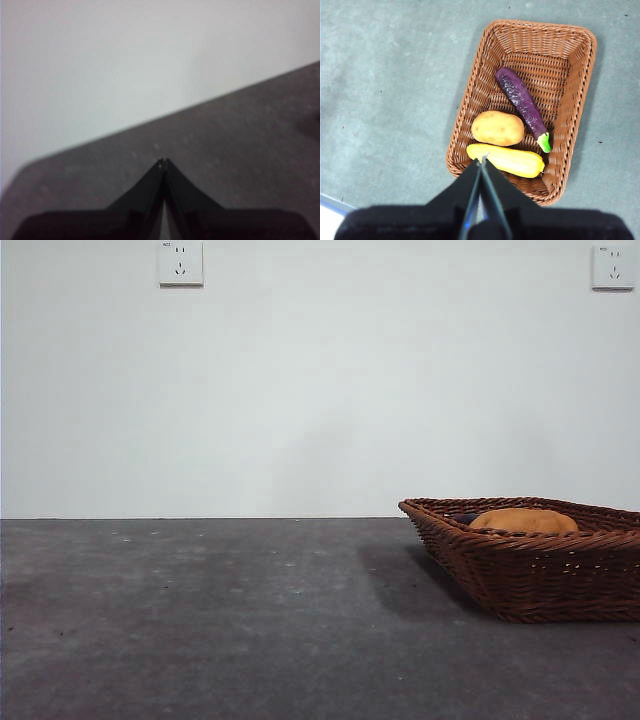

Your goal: Help me put the vegetables on the table into the basket

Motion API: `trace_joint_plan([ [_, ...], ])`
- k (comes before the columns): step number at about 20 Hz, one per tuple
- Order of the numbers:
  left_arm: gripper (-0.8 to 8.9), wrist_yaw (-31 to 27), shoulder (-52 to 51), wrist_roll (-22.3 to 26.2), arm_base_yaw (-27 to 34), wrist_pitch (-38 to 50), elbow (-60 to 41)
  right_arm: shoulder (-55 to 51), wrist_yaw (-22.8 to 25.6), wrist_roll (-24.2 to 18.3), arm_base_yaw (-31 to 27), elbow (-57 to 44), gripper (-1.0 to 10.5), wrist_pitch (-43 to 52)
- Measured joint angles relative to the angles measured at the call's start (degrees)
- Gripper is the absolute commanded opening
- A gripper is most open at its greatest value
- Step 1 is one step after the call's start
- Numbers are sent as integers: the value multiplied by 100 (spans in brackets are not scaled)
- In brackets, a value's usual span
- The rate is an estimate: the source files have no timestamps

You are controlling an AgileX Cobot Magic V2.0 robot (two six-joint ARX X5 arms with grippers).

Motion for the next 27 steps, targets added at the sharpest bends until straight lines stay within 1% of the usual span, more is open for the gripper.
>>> trace_joint_plan([
  [4,-4,-26,-577,-343,0,199,-988,0,22,0,0,0,2,0],
  [6,-4,-26,-791,-468,11,203,-1274,2,22,0,0,0,2,0],
  [9,-4,-26,-798,-688,90,173,-1532,2,24,0,0,0,2,0],
  [11,-4,-26,-796,-778,118,-61,-1537,7,70,0,0,0,1,0],
  [15,-4,-4,-776,-933,122,-37,-1537,9,229,11,0,0,2,0],
  [20,-4,-2,-660,-979,122,-31,-1537,9,494,22,0,0,2,0],
  [27,-4,0,-470,-990,122,-31,-1537,9,509,22,0,0,2,0],
])
